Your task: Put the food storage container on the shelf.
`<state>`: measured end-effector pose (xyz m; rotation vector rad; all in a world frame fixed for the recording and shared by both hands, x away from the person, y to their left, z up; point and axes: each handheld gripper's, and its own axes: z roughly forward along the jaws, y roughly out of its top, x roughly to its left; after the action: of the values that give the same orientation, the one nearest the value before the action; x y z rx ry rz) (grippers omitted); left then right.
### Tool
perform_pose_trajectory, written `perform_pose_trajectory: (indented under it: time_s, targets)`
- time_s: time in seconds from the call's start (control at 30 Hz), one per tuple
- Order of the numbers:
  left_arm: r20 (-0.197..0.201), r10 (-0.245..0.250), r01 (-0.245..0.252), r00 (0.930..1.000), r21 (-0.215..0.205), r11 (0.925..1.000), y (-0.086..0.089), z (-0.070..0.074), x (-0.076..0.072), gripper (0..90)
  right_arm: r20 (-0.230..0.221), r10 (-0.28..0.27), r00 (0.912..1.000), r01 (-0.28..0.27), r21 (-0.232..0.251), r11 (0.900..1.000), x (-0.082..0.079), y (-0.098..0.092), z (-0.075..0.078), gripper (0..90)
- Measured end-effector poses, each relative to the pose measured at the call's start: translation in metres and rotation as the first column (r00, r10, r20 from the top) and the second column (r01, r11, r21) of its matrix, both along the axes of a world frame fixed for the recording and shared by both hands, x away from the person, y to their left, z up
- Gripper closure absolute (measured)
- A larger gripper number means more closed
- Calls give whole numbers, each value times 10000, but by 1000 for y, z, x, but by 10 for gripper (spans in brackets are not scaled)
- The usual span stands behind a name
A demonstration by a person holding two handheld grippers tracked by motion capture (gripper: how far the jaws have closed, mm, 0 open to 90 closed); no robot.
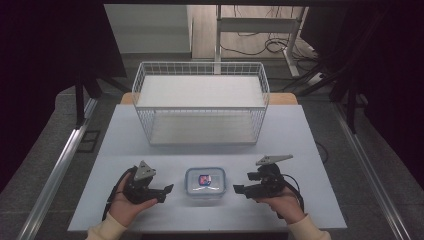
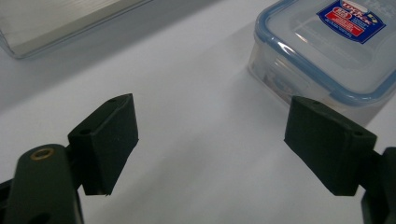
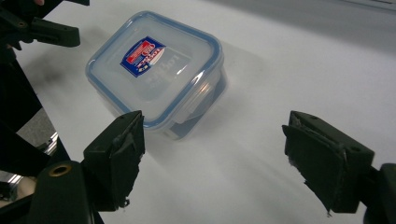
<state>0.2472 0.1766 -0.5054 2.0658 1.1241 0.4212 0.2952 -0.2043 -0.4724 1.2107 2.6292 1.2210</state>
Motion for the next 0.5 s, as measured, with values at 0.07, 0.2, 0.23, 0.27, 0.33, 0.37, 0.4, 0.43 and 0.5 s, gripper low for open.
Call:
perform_pose_trajectory:
  time_s: [0.07, 0.2, 0.23, 0.27, 0.33, 0.37, 0.4, 0.43, 0.5]
  targets:
    - [11, 38, -38, 10000, -79, 10000, -1, 0, 1, 162, 30, -11, 10000, 12, -120, 9999, 0, 0, -2, 195]
    - [-140, -68, 63, 9999, -395, 9992, 0, 2, 1, 178, -8, -68, 10000, 67, -237, 9997, 0, 1, -4, 196]
    - [-123, -67, 61, 9999, -419, 9991, 0, 3, 1, 186, 218, -150, 9997, 157, -323, 9994, 0, 1, -3, 201]
    - [-92, -63, 59, 9999, -439, 9990, 0, 4, 0, 187, 358, -262, 9990, 273, -304, 9992, -1, 0, -3, 207]
    - [-106, -35, 29, 9999, -566, 9984, 2, 7, 0, 187, 404, -479, 9980, 490, -263, 9985, 0, -3, -1, 210]
    - [-173, -19, 8, 9998, -654, 9979, 2, 8, 0, 189, 383, -528, 9979, 536, -216, 9983, 0, -4, -1, 215]
    - [-248, -22, 3, 9997, -749, 9972, 3, 9, 1, 196, 399, -552, 9977, 560, -197, 9982, 0, -6, 0, 217]
    - [-361, 22, -53, 9993, -867, 9962, 4, 10, 1, 201, 381, -580, 9976, 586, -154, 9982, 0, -6, 1, 219]
    - [-486, 46, -99, 9988, -1096, 9939, 5, 12, 2, 207, 324, -565, 9979, 568, -89, 9983, 0, -7, 1, 222]
